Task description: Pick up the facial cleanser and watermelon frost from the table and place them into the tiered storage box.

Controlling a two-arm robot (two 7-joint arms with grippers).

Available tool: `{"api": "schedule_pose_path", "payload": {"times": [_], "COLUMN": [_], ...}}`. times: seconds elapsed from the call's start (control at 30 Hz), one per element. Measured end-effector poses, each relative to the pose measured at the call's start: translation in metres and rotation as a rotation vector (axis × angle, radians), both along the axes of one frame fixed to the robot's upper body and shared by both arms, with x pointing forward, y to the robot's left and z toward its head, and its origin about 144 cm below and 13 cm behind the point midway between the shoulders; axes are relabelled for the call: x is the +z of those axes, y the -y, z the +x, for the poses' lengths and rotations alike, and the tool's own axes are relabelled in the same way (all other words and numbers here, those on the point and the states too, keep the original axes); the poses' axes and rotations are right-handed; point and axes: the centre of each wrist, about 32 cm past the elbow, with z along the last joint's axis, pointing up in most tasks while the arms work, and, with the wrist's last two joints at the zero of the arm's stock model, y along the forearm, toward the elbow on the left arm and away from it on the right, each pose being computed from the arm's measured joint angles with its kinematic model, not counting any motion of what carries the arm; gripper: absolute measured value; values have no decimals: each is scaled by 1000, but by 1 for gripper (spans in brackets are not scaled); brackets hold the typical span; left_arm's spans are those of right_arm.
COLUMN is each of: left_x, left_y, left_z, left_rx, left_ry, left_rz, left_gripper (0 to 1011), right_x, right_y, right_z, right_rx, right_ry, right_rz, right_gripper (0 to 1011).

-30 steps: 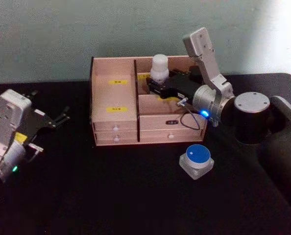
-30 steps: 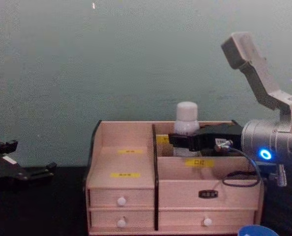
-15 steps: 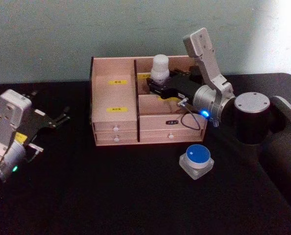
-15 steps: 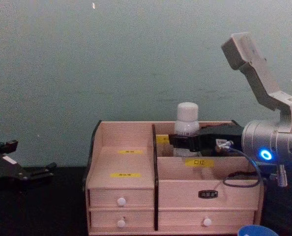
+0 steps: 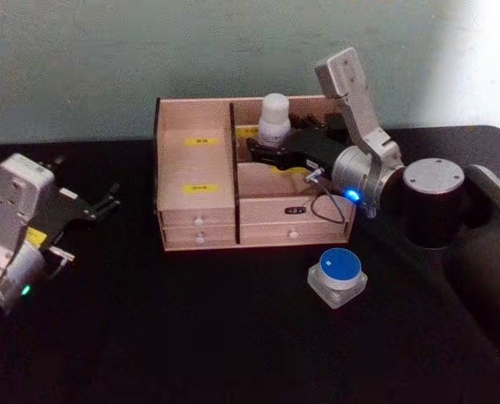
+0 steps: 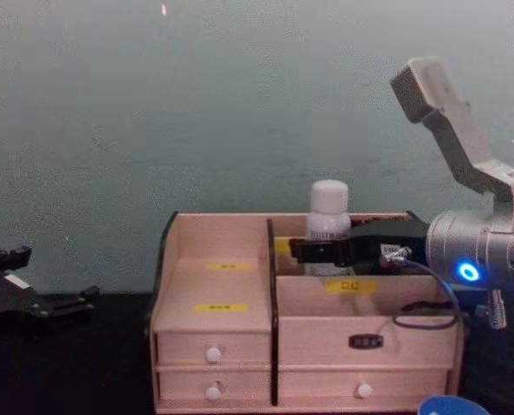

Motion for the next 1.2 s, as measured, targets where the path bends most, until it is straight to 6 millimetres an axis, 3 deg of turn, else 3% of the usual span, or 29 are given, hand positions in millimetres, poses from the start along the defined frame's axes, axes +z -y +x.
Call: {"api": "schedule_pose_path", "payload": {"times": [0.57, 0.83, 1.2], "left_x": [0, 0, 0], "left_y": [0, 0, 0], "left_z": [0, 0, 0], "left_rx": [0, 0, 0], "left_ry": [0, 0, 0], "left_rz": [0, 0, 0], "left_gripper": [1001, 1001, 1001], "right_x": [22, 24, 15], "right_y": [6, 15, 43], "right_z": [-16, -35, -74], "right_rx": [0, 5, 46], "right_ry": [62, 47, 31], "right_rz": [42, 17, -5], "right_gripper": [1000, 1000, 1000]}}
